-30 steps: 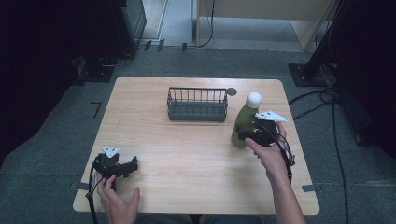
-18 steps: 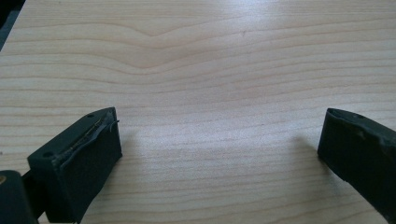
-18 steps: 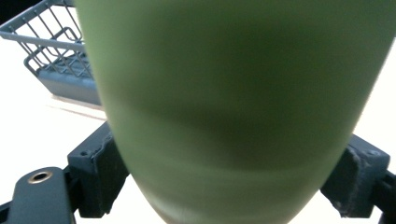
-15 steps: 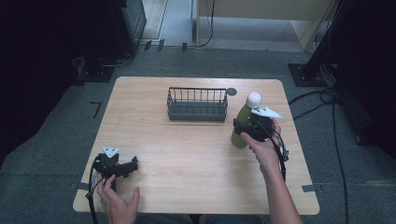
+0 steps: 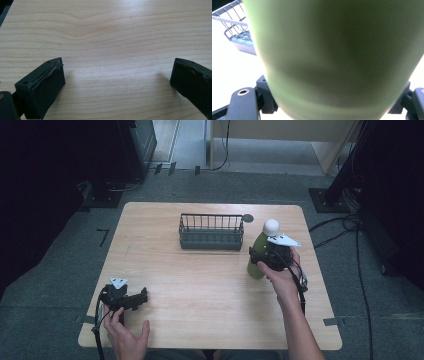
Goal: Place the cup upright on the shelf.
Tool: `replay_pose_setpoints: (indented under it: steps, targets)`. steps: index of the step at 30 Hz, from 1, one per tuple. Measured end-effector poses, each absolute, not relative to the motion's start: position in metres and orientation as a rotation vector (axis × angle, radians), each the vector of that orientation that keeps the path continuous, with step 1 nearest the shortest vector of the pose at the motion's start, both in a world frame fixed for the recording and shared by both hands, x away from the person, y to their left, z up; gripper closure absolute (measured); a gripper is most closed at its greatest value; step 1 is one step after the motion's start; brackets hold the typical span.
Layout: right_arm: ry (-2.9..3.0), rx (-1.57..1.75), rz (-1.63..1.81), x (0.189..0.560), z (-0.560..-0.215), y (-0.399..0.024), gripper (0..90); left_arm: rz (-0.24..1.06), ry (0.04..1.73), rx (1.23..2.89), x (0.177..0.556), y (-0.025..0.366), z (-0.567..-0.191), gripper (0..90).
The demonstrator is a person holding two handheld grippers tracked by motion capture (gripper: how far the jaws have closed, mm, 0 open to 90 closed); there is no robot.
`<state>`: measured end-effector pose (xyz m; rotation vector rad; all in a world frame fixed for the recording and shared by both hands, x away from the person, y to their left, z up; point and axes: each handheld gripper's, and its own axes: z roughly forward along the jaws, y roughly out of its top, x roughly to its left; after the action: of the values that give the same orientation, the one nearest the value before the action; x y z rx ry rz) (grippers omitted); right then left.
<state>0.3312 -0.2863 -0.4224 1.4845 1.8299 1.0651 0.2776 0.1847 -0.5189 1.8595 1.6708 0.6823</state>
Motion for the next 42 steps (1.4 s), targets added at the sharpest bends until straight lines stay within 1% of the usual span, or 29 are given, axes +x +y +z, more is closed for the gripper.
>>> replay_pose_setpoints:
  steps: [9, 18, 25, 27, 36, 42]
  targets:
    - [1.816, 1.509, 1.151, 0.331, -0.410, -0.283, 20.8, 0.683, 1.672, 1.858, 0.278, 0.185, -0.519, 0.0]
    - [1.837, 1.435, 1.195, 0.339, -0.379, -0.265, 20.8, 0.682, 1.671, 1.859, 0.278, 0.185, -0.519, 0.0]
    - [1.850, 1.401, 1.208, 0.347, -0.362, -0.251, 20.8, 0.683, 1.672, 1.858, 0.278, 0.185, -0.519, 0.0]
    - [1.856, 1.392, 1.238, 0.352, -0.351, -0.244, 20.8, 0.683, 1.672, 1.858, 0.278, 0.185, -0.519, 0.0]
    - [1.864, 1.339, 1.280, 0.371, -0.325, -0.227, 20.8, 0.683, 1.672, 1.857, 0.278, 0.185, -0.519, 0.0]
    - [1.851, 1.359, 1.322, 0.387, -0.316, -0.219, 20.8, 0.682, 1.672, 1.858, 0.278, 0.185, -0.519, 0.0]
